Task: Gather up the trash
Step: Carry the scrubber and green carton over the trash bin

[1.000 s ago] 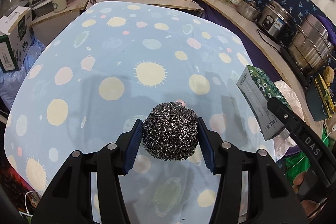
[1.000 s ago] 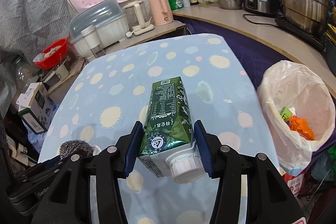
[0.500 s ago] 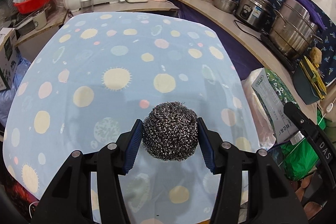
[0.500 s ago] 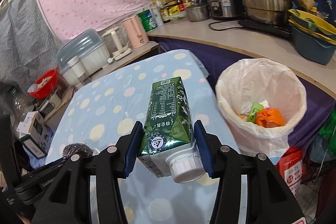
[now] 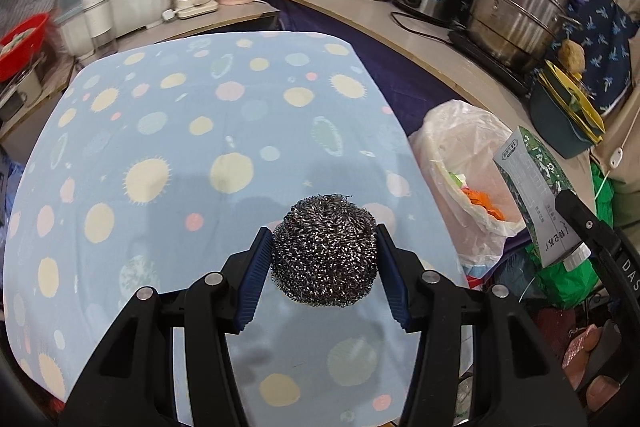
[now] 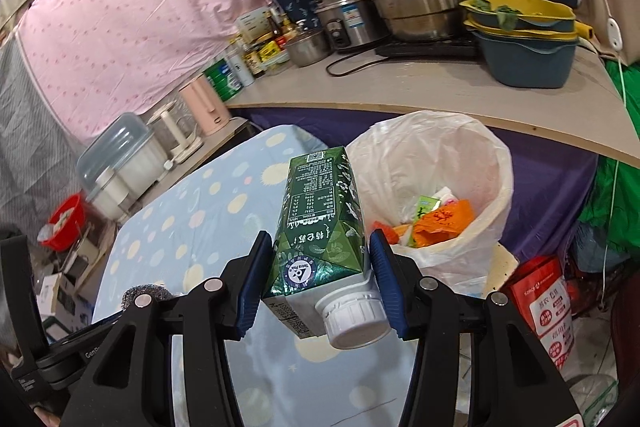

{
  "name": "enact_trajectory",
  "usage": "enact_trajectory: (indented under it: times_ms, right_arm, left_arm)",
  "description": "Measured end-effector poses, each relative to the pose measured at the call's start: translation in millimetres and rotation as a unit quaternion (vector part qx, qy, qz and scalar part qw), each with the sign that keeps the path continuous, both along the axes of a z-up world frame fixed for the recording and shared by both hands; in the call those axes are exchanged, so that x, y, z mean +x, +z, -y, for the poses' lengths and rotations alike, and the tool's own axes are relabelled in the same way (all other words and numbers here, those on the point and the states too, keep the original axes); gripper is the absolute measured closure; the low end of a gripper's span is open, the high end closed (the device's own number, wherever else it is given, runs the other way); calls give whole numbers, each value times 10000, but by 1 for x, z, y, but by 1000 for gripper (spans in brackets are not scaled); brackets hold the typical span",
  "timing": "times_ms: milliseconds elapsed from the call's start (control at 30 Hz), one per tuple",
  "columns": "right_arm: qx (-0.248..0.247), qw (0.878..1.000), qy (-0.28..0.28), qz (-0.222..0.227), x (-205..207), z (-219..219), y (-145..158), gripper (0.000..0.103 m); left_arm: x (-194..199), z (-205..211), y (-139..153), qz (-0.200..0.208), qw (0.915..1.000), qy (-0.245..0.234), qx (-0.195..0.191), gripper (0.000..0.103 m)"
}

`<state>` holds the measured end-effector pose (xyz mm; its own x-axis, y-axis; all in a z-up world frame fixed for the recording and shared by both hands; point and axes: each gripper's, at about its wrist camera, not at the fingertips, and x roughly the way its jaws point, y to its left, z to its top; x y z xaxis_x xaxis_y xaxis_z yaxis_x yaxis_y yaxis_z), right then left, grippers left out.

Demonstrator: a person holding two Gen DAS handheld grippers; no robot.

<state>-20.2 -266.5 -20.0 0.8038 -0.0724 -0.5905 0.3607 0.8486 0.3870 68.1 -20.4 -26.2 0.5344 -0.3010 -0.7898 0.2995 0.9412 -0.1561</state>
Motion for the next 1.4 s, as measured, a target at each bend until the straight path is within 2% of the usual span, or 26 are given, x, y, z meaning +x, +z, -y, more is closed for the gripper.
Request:
enact_trajectory:
  times_ms: [667, 1067, 1400]
  right_arm:
    - [231, 9965, -809, 24, -5, 82, -14, 54]
    - [363, 9952, -887, -172, 14, 101, -33, 54]
    - [419, 9944, -911, -347, 31, 113, -45, 54]
  left_arm:
    - [23, 105, 6, 29, 9963, -846, 143, 54]
    - [39, 165, 8, 109, 9928, -1179, 161, 54]
    - [54, 203, -6, 78, 9901, -1359, 343, 54]
